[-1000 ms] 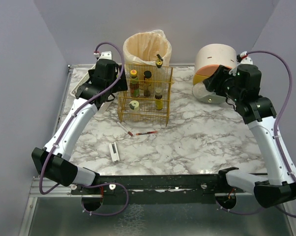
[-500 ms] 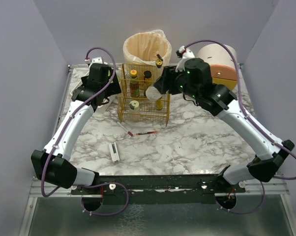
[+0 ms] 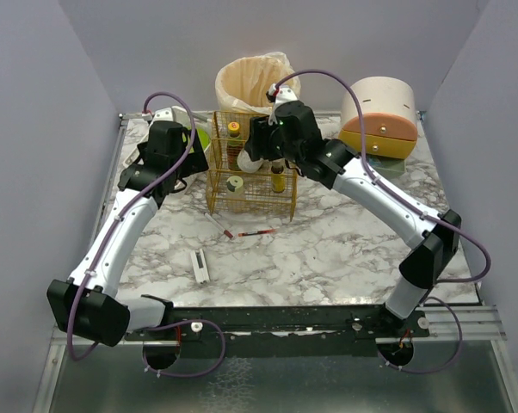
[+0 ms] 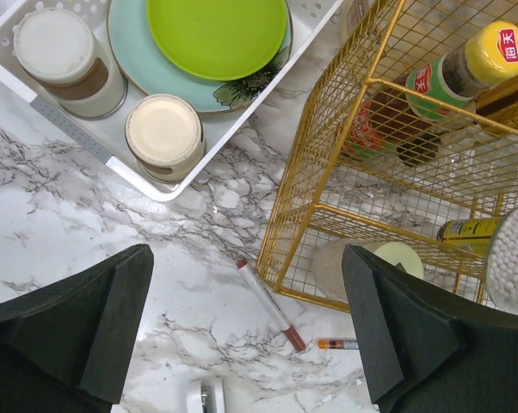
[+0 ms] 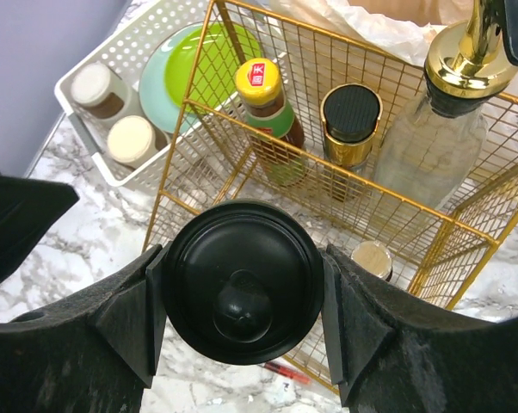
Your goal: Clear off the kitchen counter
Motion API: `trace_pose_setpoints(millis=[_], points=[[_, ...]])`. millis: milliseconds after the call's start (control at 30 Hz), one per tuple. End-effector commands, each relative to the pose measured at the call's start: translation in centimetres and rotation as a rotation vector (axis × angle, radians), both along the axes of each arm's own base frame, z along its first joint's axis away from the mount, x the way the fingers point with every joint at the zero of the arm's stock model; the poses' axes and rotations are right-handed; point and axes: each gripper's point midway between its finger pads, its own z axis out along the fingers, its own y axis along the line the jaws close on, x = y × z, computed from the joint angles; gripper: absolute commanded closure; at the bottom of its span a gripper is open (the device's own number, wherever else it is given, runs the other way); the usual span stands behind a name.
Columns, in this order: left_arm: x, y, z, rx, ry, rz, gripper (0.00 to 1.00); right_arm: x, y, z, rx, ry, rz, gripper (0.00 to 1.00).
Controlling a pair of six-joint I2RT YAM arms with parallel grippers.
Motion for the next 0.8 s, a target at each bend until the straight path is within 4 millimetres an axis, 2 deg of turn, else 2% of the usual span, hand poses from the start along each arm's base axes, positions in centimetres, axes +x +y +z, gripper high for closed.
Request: trace_pose_setpoints(millis=[0, 300, 467, 767], points=[[0.0, -0.3, 0.7, -0.035, -0.033, -0.011, 0.01, 2.3, 0.6, 3.6, 0.054, -0.120, -0.058, 1.00], [0.2, -0.4, 0.5, -0.037, -0.029, -0.019, 0.01, 4.6, 1.7, 0.9, -0.009, -0.111, -0.091, 1.00], [-0.1, -0.3, 0.2, -0.034, -0.026, -0.019, 0.01, 5.4, 1.8, -0.9, -0.052, -0.102, -0.111, 1.00], [-0.1, -0.4, 0.1, -0.039, -0.020, -0.024, 0.01, 6.4, 1.7, -3.0, -0.123, -0.113, -0.141, 1.00]])
